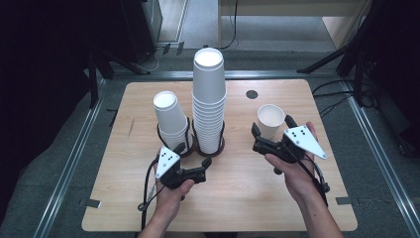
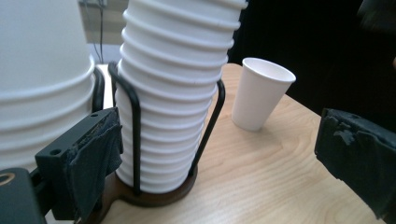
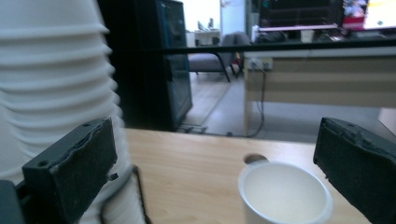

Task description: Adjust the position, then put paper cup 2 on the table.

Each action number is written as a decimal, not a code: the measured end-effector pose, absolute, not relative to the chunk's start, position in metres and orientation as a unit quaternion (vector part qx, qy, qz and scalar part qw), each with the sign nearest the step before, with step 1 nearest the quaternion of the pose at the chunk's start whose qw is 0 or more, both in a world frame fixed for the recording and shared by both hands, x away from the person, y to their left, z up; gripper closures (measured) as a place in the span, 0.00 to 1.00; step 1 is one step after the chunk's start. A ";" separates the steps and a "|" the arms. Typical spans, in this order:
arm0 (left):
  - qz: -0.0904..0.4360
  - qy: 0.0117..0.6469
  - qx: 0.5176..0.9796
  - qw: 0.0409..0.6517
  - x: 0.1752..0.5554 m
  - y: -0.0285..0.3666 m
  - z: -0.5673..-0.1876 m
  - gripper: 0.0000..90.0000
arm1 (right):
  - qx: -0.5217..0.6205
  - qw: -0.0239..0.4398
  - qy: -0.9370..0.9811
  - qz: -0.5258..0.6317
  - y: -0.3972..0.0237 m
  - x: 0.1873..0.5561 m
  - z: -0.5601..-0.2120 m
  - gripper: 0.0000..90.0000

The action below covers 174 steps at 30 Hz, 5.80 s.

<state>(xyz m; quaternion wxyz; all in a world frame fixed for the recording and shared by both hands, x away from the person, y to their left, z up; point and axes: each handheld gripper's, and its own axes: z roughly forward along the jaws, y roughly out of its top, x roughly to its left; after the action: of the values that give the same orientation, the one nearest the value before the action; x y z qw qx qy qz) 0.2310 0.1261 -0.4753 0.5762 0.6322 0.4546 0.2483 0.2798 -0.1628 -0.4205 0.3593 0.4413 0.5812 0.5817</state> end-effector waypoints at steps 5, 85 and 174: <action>0.274 0.450 0.629 0.572 0.235 0.118 -0.463 0.01 | 0.410 0.344 0.588 0.606 -0.135 0.272 -0.384 0.00; 0.362 0.471 0.601 0.535 0.309 0.082 -0.437 0.04 | 0.361 0.271 0.647 0.615 -0.035 0.339 -0.318 0.15; 0.280 0.437 0.666 0.535 0.238 0.100 -0.458 0.00 | 0.405 0.394 0.614 0.551 -0.139 0.253 -0.436 0.17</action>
<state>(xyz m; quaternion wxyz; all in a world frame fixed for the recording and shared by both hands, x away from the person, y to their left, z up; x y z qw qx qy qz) 0.2383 0.0997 -0.4585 0.5354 0.6662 0.4371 0.2802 0.2535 -0.1390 -0.4361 0.3945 0.4048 0.6141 0.5508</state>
